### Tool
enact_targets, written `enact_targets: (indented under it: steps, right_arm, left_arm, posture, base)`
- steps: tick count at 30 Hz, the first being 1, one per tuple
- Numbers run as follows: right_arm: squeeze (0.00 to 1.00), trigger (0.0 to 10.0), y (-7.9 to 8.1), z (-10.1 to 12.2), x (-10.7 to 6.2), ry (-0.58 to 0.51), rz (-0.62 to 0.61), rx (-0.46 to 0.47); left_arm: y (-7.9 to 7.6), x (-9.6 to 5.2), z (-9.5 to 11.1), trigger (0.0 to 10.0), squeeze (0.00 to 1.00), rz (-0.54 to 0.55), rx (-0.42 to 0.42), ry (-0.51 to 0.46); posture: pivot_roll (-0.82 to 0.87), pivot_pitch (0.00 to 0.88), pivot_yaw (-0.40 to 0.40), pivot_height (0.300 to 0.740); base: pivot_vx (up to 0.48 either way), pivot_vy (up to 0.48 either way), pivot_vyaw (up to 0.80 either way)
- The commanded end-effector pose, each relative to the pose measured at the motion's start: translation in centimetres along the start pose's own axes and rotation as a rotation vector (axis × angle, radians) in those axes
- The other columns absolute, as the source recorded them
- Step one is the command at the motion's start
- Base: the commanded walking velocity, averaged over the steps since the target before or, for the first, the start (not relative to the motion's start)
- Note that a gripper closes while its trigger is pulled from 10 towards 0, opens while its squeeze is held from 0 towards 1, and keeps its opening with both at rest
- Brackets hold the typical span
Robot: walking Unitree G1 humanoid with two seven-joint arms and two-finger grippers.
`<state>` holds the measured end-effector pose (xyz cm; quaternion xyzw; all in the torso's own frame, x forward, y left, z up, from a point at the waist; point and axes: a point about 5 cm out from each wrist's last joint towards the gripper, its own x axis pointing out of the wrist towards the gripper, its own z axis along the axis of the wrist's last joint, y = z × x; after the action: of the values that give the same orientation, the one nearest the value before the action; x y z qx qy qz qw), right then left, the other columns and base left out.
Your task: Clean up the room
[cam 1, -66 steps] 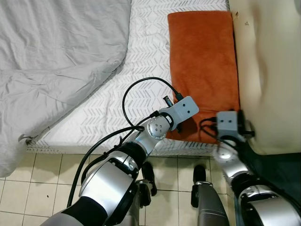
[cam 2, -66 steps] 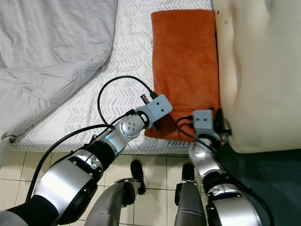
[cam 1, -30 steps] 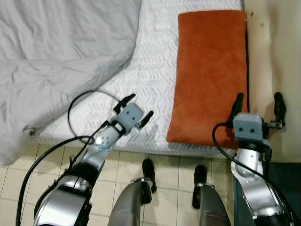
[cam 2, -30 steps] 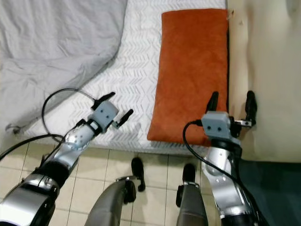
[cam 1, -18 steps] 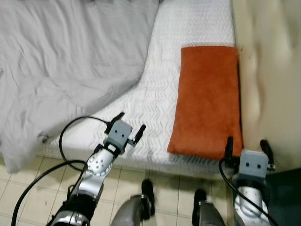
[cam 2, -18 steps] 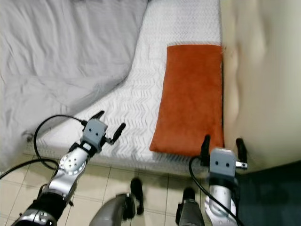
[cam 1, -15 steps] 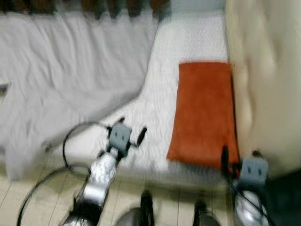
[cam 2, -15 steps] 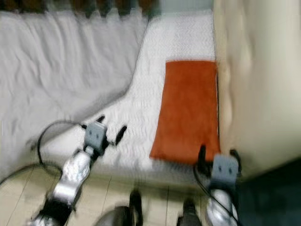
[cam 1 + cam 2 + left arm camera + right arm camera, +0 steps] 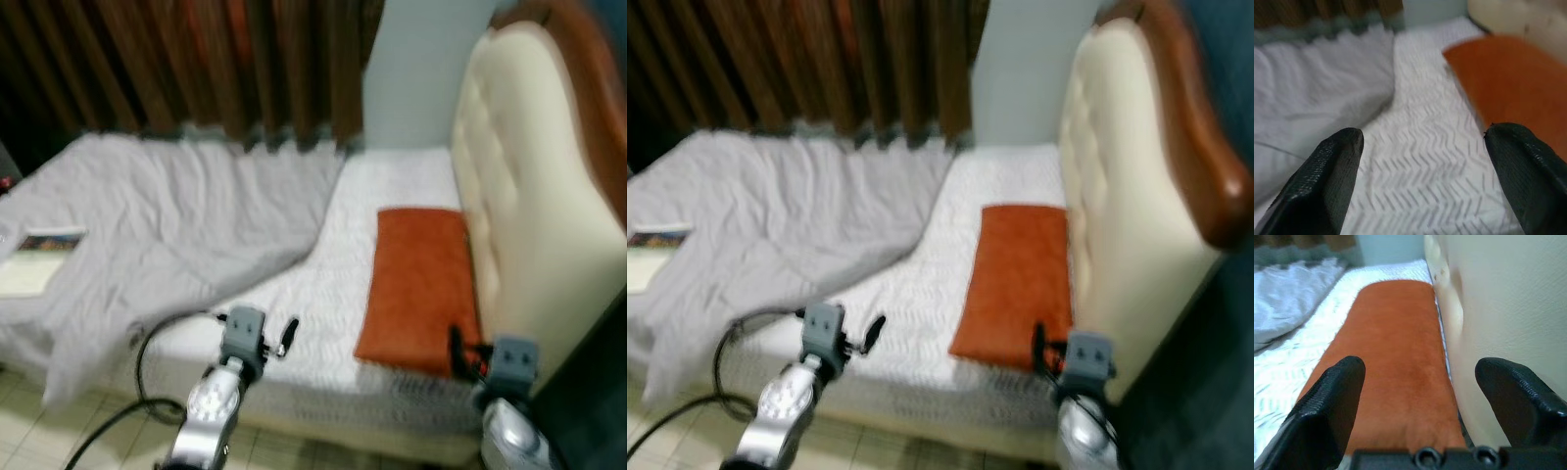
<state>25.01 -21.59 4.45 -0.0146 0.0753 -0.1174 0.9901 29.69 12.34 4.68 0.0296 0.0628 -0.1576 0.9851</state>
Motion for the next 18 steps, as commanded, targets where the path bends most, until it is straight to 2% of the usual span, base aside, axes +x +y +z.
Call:
enact_targets:
  steps: [1, 4, 8, 10, 18]
  right_arm:
    - [0.00, 10.0, 0.2, 0.8, 0.8, -0.029, 0.028, -0.018]
    - [0.00, 10.0, -0.2, 1.0, 1.3, -0.027, 0.043, -0.031]
    - [0.00, 10.0, 0.1, 1.0, 1.7, -0.029, 0.059, -0.052]
    - [0.00, 10.0, 0.9, 1.3, 1.9, -0.052, 0.116, -0.073]
    - [0.00, 10.0, 1.3, 1.0, 1.9, -0.043, 0.158, -0.112]
  left_arm:
    - [0.4, 0.7, 1.5, 10.0, 0.00, 0.000, 0.009, -0.050]
    - [0.5, 1.1, 2.2, 10.0, 0.00, 0.002, 0.000, -0.066]
    - [0.3, 1.0, 2.0, 10.0, 0.00, 0.004, -0.017, -0.055]
    - [-0.1, 0.9, 1.8, 10.0, 0.00, 0.005, -0.027, -0.045]
    - [-0.4, 0.7, 1.0, 10.0, 0.00, 0.018, -0.086, -0.019]
  posture:
    - [-0.08, 0.000, 0.086, 0.740]
    - [-0.08, 0.000, 0.079, 0.740]
    - [-0.08, 0.000, 0.072, 0.740]
    - [-0.07, 0.000, 0.063, 0.740]
    - [-0.06, 0.000, 0.021, 0.740]
  base:
    - [0.000, 0.000, 0.00]
    - [0.000, 0.407, 0.00]
    - [0.000, 0.472, -0.80]
    - [0.000, 0.472, -0.80]
    - [0.000, 0.470, 0.00]
